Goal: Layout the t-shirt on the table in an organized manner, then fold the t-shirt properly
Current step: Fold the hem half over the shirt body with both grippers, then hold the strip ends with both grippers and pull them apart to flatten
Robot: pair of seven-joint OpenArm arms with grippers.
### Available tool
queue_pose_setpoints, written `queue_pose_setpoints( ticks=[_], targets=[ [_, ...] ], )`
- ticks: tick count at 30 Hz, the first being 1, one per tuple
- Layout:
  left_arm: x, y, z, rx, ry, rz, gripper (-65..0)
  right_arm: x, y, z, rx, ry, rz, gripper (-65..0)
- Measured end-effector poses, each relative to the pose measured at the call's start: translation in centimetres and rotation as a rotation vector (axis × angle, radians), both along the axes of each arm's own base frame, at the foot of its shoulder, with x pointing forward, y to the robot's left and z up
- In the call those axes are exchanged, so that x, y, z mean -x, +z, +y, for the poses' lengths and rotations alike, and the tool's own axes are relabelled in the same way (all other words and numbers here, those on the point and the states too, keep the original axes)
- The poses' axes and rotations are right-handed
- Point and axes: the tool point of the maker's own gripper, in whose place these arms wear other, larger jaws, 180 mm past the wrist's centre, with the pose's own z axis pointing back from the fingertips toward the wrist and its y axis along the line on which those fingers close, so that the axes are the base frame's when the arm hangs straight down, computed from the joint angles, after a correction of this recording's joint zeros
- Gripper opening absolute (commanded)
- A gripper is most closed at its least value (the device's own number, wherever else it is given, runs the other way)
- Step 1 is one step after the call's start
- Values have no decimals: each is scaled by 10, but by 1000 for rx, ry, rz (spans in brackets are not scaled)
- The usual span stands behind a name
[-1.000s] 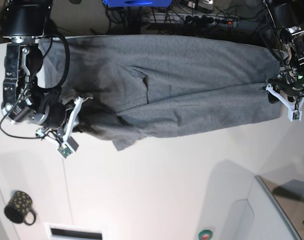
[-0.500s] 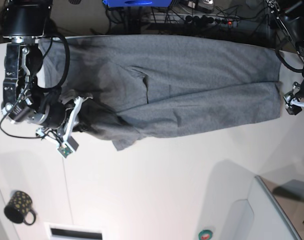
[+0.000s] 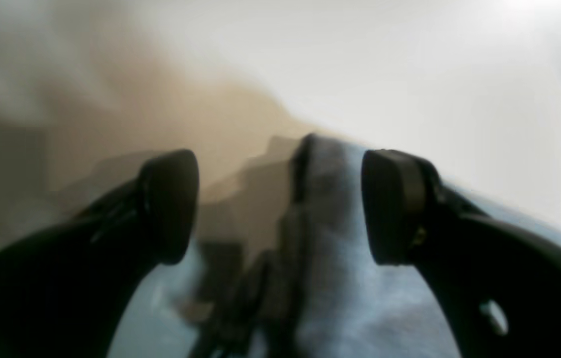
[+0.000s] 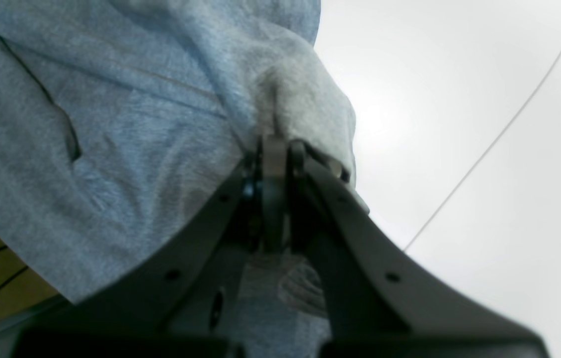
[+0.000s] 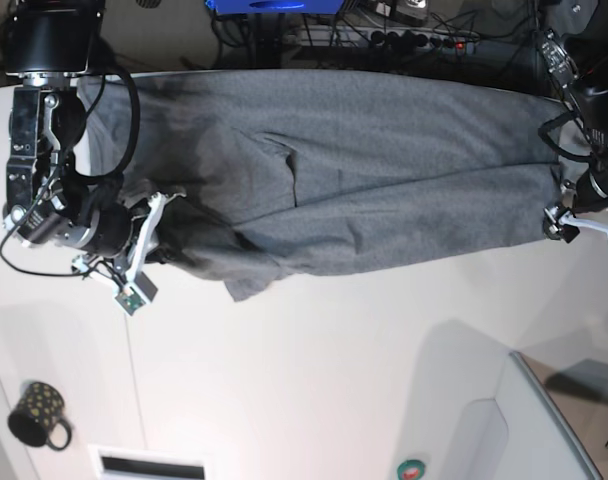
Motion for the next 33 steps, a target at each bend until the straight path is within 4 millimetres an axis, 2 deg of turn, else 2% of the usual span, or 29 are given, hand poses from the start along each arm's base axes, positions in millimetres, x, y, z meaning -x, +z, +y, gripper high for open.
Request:
queue_pose_setpoints(
  ticks=[4,10,12,18,19,23,27,31,33],
  targets=[
    [-15,-8,-5,-26,-6,-48,-169,0,0,-1,2,0,0,-644],
    [-17,-11,-10,-22,2,-73,-193,0,0,-1,1,-1,-1,-644],
    [-18,-13,-13,-32,-17,-66,-280,0,0,-1,1,-1,-1,-644],
    [-21,-18,-26,-18,-50,-56,-632,-1,1,-1,0,-1,-4,-644],
    [-24,-16,-27,-15,-51,-60,-650,-1,1,-1,0,-1,-4,-644],
    [-37,-12,-33,-7,-75,-43,-650,-2,2,-1,0,-1,-8,-644],
    [-51,-8,-42,-1,-108,-34,-650,-14,11,-1,3,-1,-39,-644],
    [-78,4,-59,-36,-207,-39,-650,-28,23,-1,3,0,-76,-644],
    [-93,17,-64,-58,-237,-68,-650,-37,30,-3,8,-2,-97,-644]
  ],
)
